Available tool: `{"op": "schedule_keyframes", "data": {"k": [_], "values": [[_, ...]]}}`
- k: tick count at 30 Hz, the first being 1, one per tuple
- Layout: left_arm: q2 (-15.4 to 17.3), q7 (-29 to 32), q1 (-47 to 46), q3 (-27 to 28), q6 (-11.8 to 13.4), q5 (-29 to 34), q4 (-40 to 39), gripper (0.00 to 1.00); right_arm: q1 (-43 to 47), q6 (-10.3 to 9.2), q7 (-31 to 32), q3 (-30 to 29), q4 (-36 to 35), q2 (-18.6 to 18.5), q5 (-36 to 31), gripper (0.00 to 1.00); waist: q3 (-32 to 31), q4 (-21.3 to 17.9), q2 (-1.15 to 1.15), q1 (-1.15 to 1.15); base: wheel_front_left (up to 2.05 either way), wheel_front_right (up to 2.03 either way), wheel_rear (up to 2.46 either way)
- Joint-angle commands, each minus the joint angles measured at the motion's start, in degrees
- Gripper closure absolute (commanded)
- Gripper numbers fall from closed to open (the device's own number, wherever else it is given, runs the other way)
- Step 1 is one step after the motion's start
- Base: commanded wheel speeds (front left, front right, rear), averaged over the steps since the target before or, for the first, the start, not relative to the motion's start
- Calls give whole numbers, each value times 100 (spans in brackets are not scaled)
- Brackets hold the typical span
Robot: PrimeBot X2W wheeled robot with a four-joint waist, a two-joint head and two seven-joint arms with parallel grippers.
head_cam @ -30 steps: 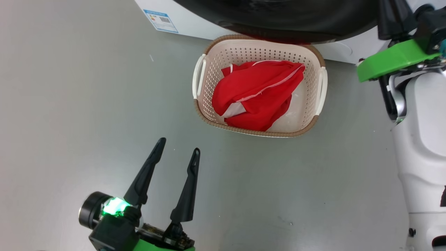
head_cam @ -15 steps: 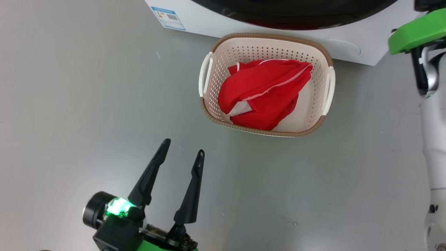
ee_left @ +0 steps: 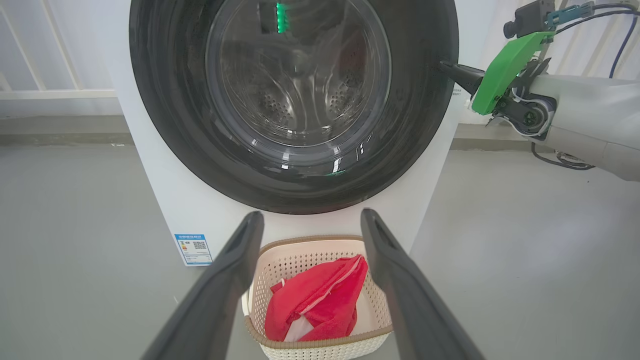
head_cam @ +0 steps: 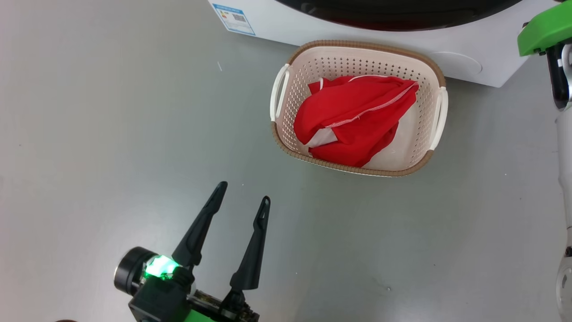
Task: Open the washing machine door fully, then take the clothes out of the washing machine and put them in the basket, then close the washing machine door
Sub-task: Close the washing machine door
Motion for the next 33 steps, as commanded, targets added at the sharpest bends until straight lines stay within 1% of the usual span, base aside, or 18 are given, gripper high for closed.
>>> {"op": "schedule_keyframes", "data": {"k": [1,12,23,26,29,31,32,33], "values": [[33,-44,-107,150,-19,49,-113,0,-275,-14,13,50,-105,-37,-69,100,0,17,0,0,0,0,0],[33,-44,-104,123,-8,76,-74,0,-323,-14,13,25,-24,-53,-117,100,-53,-7,0,0,0,0,0],[33,-44,-108,184,51,-42,-85,0,-90,-14,13,323,-213,204,91,100,-119,-217,0,0,0,0,0],[33,-44,-96,217,103,-221,-124,0,39,-14,13,461,-240,291,147,100,-150,-312,0,0,0,0,0],[33,-44,-99,257,158,-281,-167,0,167,-14,13,642,-309,368,166,67,-165,-412,0,0,0,0,0],[33,-44,-101,282,189,-295,-188,0,257,-14,13,759,-378,403,177,50,-177,-475,0,0,0,0,0],[33,-44,-99,292,200,-297,-195,0,302,-14,13,814,-419,418,180,33,-182,-504,0,0,0,0,0],[33,-44,-95,306,215,-297,-199,0,348,-14,13,885,-467,431,172,19,-186,-537,0,0,0,0,0]]}}
